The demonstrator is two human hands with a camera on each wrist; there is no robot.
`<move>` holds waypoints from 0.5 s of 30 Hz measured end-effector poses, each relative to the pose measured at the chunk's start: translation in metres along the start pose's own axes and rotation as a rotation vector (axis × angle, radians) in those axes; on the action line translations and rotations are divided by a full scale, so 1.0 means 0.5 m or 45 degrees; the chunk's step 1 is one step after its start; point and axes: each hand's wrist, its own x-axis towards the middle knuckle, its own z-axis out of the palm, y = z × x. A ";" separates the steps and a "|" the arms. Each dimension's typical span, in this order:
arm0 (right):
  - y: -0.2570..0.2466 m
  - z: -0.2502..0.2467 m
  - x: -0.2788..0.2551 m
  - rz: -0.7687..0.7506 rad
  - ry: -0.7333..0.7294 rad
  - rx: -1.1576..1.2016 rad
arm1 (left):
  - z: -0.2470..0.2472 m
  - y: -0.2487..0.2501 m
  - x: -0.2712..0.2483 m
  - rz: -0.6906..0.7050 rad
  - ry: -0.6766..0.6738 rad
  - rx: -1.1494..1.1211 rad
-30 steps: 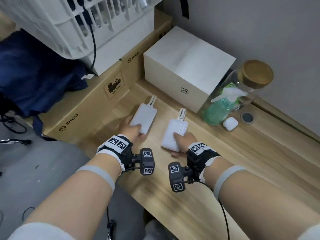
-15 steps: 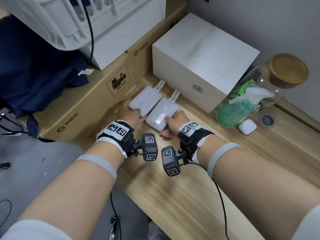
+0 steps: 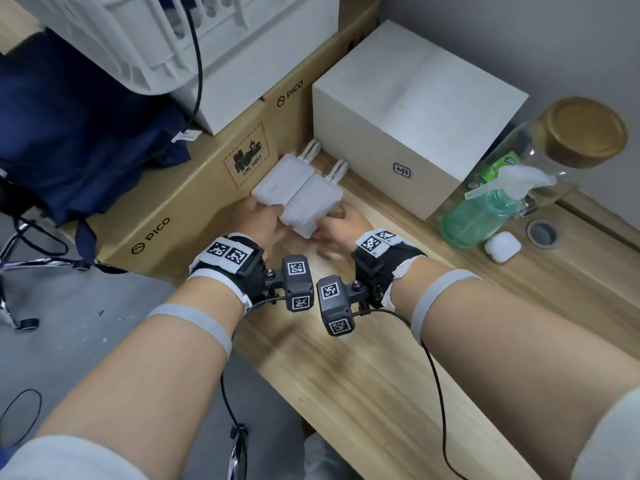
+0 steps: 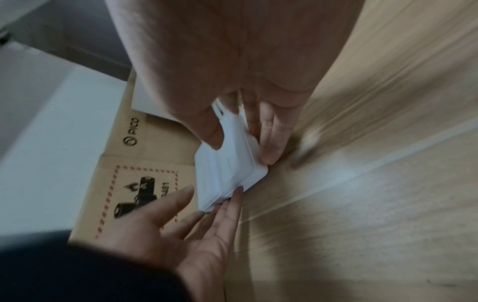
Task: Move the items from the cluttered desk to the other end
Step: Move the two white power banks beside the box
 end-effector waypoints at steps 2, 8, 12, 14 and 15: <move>0.009 -0.006 0.002 0.045 0.017 0.081 | 0.000 -0.007 -0.003 -0.005 -0.007 -0.070; 0.020 -0.039 -0.028 0.092 0.016 0.117 | -0.006 -0.009 -0.060 -0.005 0.033 0.160; 0.043 -0.095 -0.090 0.110 0.113 0.192 | 0.013 -0.005 -0.130 0.013 -0.064 0.249; 0.061 -0.131 -0.133 0.073 0.163 0.222 | 0.038 -0.012 -0.168 0.040 -0.161 0.321; 0.070 -0.151 -0.158 0.067 0.186 0.236 | 0.056 -0.016 -0.189 0.061 -0.212 0.368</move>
